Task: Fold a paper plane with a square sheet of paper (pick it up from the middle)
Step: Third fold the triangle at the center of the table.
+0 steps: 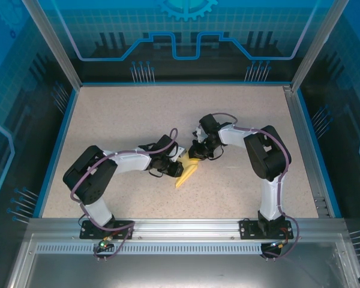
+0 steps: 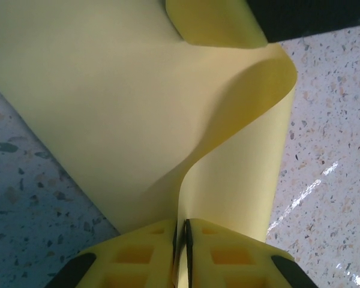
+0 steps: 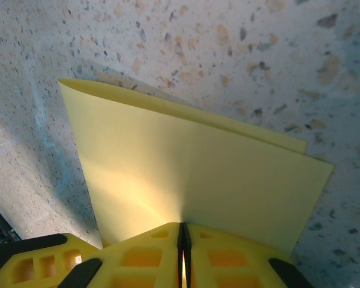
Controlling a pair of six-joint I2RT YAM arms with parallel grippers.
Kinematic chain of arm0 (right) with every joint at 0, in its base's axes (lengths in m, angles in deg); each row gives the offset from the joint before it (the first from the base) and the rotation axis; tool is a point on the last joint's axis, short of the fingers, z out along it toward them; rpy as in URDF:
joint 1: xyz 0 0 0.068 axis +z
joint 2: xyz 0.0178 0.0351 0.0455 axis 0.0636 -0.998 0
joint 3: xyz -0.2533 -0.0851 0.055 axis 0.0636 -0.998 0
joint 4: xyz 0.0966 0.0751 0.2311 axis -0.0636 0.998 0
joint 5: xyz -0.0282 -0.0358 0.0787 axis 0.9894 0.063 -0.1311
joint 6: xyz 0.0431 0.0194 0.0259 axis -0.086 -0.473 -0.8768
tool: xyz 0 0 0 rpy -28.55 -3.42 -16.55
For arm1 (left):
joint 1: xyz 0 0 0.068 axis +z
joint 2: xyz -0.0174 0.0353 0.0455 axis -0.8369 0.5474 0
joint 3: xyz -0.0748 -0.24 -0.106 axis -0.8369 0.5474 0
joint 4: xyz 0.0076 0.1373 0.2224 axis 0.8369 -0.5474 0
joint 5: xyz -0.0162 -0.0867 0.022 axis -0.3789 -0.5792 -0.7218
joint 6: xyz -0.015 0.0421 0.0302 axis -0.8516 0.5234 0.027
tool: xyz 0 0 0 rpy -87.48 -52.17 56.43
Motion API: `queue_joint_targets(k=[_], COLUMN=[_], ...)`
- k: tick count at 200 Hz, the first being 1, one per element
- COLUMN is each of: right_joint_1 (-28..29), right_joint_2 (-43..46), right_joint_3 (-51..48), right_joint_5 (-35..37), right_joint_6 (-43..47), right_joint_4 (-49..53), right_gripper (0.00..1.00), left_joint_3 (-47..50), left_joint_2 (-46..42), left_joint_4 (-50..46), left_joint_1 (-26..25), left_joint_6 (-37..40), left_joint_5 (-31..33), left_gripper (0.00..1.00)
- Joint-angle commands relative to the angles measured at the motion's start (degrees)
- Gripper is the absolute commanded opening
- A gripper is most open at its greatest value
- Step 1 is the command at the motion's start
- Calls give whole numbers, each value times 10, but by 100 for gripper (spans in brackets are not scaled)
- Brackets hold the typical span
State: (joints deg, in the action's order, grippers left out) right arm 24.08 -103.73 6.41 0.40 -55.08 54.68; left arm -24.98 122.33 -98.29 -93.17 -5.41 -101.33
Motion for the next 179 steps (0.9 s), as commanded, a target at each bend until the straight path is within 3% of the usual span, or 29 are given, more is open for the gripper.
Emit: queue_joint_targets(k=[1,65,107,141,179], right_joint_1=[7,1,-23,-16,21], right_joint_2=[-13,24,132,198,211], right_joint_3=[-3,-3,-66,-163,-258], right_joint_5=[6,0,31,-14,-48], right_joint_6=[-10,-19,-43,-87,-160], right_joint_4=[6,-1,-28,-129,-258], right_gripper=[12,14,14,8,4], left_joint_3=[-5,7,13,15,11], left_joint_2=[15,12,9,7,6], left_joint_4=[-4,0,3,3,-2], left_joint_1=[6,5,5,4,5], left_joint_6=[18,13,8,9,9], left_joint_5=[-7,1,4,11,10], left_gripper=[16,16,16,16,15])
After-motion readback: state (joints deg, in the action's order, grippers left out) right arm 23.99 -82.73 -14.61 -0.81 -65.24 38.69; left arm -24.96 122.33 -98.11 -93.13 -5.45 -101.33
